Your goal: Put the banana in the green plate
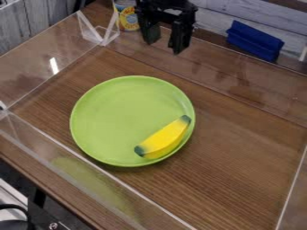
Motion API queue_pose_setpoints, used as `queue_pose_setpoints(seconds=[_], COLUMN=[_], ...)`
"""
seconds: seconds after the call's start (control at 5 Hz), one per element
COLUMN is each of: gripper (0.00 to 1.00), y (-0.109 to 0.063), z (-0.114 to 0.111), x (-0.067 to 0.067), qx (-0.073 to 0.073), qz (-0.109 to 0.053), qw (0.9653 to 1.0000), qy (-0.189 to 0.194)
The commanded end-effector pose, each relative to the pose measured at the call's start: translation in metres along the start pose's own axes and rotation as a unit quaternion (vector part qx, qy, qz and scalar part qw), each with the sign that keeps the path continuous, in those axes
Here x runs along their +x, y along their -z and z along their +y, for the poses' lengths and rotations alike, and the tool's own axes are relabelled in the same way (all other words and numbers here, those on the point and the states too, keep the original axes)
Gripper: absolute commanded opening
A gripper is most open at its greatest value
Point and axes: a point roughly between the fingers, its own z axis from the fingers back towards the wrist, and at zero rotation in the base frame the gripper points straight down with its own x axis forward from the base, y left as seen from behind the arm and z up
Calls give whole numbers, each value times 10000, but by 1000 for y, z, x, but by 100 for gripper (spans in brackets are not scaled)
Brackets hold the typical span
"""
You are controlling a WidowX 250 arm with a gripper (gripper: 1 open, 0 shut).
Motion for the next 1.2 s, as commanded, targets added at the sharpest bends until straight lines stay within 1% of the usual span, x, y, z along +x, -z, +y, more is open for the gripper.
queue_pose_setpoints(seconds=[0.0, 0.6, 1.0], gripper=[100, 100, 100], y=[-15, -15, -15], z=[3, 5, 2], x=[5, 6, 6], qx=[45, -18, -63], qz=[-220, -181, -105], qw=[9997, 9998, 9998], qy=[-2, 30, 142])
